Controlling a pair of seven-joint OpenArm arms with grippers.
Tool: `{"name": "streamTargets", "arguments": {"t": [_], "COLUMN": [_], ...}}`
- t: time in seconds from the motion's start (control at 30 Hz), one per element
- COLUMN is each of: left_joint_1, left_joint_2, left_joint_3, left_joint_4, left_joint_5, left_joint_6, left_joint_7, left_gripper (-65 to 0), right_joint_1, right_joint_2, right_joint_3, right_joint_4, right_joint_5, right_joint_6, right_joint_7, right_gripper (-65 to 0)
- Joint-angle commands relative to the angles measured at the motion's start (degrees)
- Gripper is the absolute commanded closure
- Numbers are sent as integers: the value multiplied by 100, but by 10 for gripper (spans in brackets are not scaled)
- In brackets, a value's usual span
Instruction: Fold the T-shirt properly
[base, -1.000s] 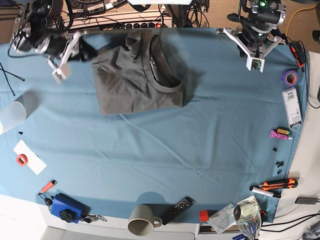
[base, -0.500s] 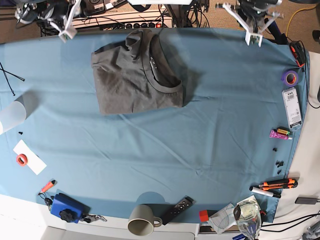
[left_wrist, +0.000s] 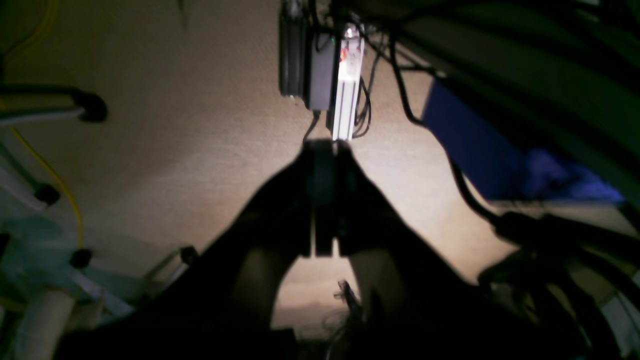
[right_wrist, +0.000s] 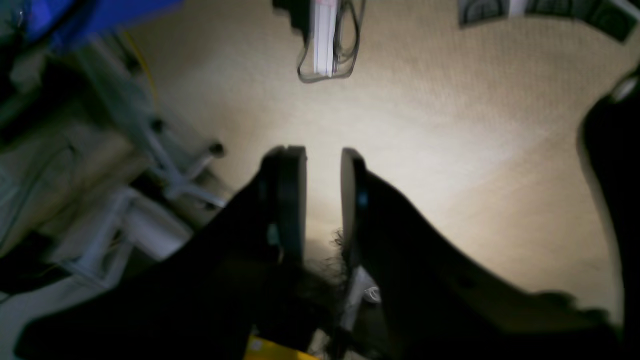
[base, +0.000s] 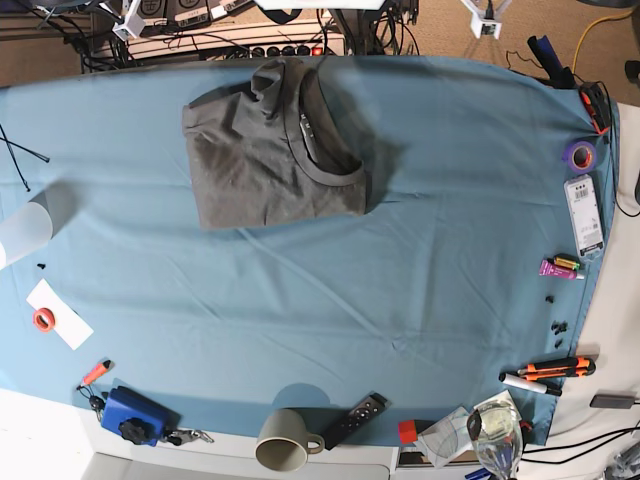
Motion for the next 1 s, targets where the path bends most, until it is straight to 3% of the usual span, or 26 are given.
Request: {"name": "streamTargets", "arguments": {"t": [0.0,0.2,0.33,0.47,0.6,0.8,0.87,0.97], "left_joint_1": [-92,-1196,-1764,-2122,-2352,-2446,-2472,-2575], "left_joint_2": [-13,-15,-15,-15,-20,-258,-308,-354], "left_joint_3": [-11,-11,-11,-11,-11,-11,-11,-11], "left_joint_4": [-205,-2000,-3117,-4072,-4863,-6201,-6677,-7224], "left_joint_5": [74,671,695,1102,1576,2173,2186,2186], "left_joint_6": [-13,-11,-13,-13,-4,98,470,946], "left_joint_7": [-127,-461,-616,-1137,-1869,-4076,-4789,-5309], "left_gripper": [0,0,0,0,0,0,0,0], "right_joint_1": [122,1252,1838,2190,2400,2688,2739,2767], "right_joint_2": [81,83,85,85,83,83,81,74], "right_joint_3": [44,33,-127,-787,-1805,-3237,-3571,-3965], "right_joint_4": [-208,-2142,-3340,-4096,-4363,-4395,-4400,-4402], "right_joint_5": [-24,-538,-1043,-2006,-3226,-4677,-4795,-4881], "right_joint_6": [-10,-10,-10,-10,-10,-10,-479,-1274], "right_joint_7": [9,125,605,1528,2793,4658,5344,6168], "right_gripper": [-129,-129,-129,-129,-129,-129,-129,-129]}}
